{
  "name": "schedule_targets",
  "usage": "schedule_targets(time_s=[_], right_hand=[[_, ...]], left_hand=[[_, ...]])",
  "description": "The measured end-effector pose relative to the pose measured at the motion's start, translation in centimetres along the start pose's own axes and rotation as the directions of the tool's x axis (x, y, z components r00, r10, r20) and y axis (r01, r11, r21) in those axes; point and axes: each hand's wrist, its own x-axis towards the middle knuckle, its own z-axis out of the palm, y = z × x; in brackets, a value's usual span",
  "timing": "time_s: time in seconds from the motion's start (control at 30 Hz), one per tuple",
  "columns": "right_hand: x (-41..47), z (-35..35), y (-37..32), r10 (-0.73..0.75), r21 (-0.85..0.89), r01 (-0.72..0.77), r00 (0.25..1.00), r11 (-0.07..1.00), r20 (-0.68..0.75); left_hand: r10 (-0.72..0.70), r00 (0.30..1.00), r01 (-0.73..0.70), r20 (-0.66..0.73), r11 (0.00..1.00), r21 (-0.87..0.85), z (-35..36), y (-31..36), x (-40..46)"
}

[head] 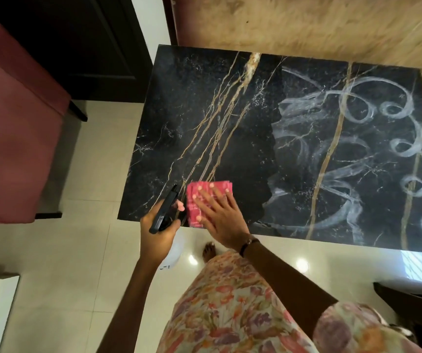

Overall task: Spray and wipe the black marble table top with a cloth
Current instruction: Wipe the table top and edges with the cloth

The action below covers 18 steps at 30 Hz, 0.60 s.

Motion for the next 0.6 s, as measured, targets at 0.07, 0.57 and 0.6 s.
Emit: schedule_targets(time_s=[0.07,0.57,0.6], right_hand=[[-3.5,0.6,1.7,-0.067,-0.007,0.067,0.998,0.998,0.008],[-7.3,0.2,10.3,0.034,-0.011,-0.034,0.999,0.999,-0.012],[-9.0,0.7,10.7,-0.025,-0.022,0.025,1.0,0.999,0.007]], left_hand=[[-0.034,0.999,0.034,-0.015,0.999,0.011,0.6,0.3,0.1],[-0.071,0.996,0.072,0.051,0.997,-0.021,7.8,4.2,-0.7],[-0.073,0.996,0.074,0.058,0.997,-0.017,8.4,4.5,-0.8]])
